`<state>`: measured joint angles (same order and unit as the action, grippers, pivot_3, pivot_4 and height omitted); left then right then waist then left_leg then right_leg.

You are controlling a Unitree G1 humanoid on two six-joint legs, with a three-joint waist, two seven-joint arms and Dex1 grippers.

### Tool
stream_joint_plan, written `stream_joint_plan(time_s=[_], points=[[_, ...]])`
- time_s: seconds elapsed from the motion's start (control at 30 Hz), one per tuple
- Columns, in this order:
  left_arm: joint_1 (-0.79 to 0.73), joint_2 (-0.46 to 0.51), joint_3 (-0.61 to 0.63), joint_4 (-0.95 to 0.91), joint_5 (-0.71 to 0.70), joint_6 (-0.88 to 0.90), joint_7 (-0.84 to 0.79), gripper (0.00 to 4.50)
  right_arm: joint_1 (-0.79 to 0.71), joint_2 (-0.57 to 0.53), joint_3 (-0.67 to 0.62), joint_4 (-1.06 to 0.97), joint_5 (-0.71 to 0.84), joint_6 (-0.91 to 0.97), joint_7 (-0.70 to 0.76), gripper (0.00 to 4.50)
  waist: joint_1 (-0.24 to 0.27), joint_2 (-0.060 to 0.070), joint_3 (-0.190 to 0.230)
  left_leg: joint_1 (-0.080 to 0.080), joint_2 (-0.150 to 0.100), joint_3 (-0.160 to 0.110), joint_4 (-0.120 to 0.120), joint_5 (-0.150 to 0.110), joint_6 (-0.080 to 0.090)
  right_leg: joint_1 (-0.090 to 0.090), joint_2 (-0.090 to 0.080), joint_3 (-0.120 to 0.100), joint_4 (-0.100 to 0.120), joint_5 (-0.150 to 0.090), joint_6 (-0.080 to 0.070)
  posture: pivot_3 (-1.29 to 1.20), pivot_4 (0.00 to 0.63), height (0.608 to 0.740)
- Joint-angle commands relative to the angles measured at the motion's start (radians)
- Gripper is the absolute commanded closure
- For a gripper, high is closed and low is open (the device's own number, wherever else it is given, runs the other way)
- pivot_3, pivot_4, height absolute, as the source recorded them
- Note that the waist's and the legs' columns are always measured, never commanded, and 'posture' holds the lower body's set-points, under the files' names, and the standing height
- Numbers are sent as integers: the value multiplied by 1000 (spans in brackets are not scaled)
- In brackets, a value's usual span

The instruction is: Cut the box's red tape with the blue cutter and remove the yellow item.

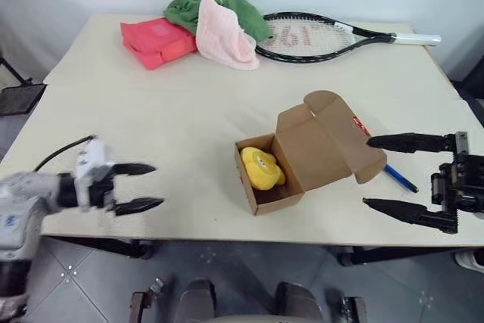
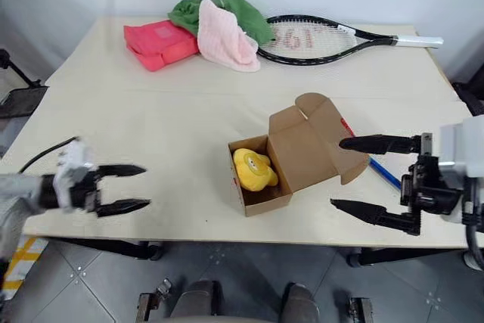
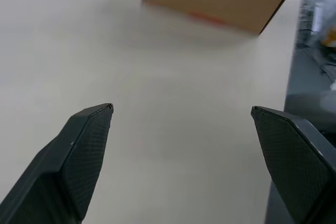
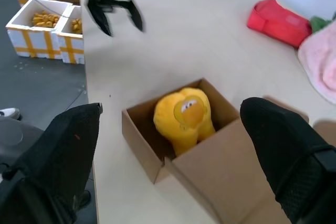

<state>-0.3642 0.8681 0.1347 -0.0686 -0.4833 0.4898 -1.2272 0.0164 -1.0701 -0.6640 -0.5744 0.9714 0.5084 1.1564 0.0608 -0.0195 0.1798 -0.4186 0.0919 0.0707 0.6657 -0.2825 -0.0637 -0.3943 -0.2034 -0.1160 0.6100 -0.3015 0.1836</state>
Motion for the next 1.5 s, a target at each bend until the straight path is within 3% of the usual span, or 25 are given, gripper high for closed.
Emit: stream_joint_plan(time_s=[0.03, 0.13, 0.23, 0.47, 0.67, 0.93, 1.17, 1.4, 1.5], points=[[-251, -82, -201, -44, 73, 70, 35, 32, -14, -15, -30, -44, 35, 28, -28, 0, 7, 0, 0, 0, 0, 0, 0, 0, 0, 0, 0, 0, 0, 0, 0, 0, 150, 740], [-492, -160, -389, 7, 147, 189, 16, 32, -20, -11, -34, -62, 52, 52, -55, 0, 14, -1, 0, 0, 0, 0, 1, 0, 0, 1, 0, 0, 0, 0, 1, 0, 150, 740], [-664, -249, -540, 121, 250, 168, -12, 32, -15, -7, -38, -73, 71, 79, -73, 0, 8, -1, 0, 1, 0, 1, 0, 0, 0, 0, 0, 0, -1, 0, 1, 0, 150, 740], [-787, -344, -702, 278, 418, -2, -72, 32, -12, 6, -62, -122, 126, 122, -154, 0, -5, -1, 0, 1, 0, 0, -2, 0, 0, 0, 1, -1, -2, 0, 1, 0, 150, 740], [-795, -438, -729, 383, 503, -76, -41, 32, 59, 10, -117, -163, 278, 226, -274, 0, 7, -2, 0, -1, 0, 0, 0, 0, 0, 0, 0, -1, -2, 0, 1, 0, 150, 740], [-821, -513, -730, 533, 602, -212, -6, 32, 100, 4, -141, -191, 293, 258, -297, 0, 15, -2, 0, -1, 0, 0, 1, 0, 0, 0, 0, -1, -2, 0, 0, 0, 150, 740], [-867, -572, -673, 617, 591, -284, -14, 32, 106, 6, -140, -186, 286, 252, -294, 0, 17, -2, 1, -1, 0, 0, 1, 0, 0, 0, 0, -1, -2, 0, 1, 0, 150, 740], [-852, -572, -662, 623, 596, -325, -80, 32, 128, 14, -144, -184, 277, 249, -283, 0, 17, -2, 1, -1, 0, 0, 1, 0, 0, 0, 0, -1, -2, 0, 1, 0, 150, 740], [-845, -574, -671, 624, 609, -318, -89, 635, 127, 12, -135, -187, 287, 250, -289, 0, 17, -2, 1, -1, 0, 0, 1, 0, 0, 0, 0, -1, -2, 0, 1, 0, 150, 740]])
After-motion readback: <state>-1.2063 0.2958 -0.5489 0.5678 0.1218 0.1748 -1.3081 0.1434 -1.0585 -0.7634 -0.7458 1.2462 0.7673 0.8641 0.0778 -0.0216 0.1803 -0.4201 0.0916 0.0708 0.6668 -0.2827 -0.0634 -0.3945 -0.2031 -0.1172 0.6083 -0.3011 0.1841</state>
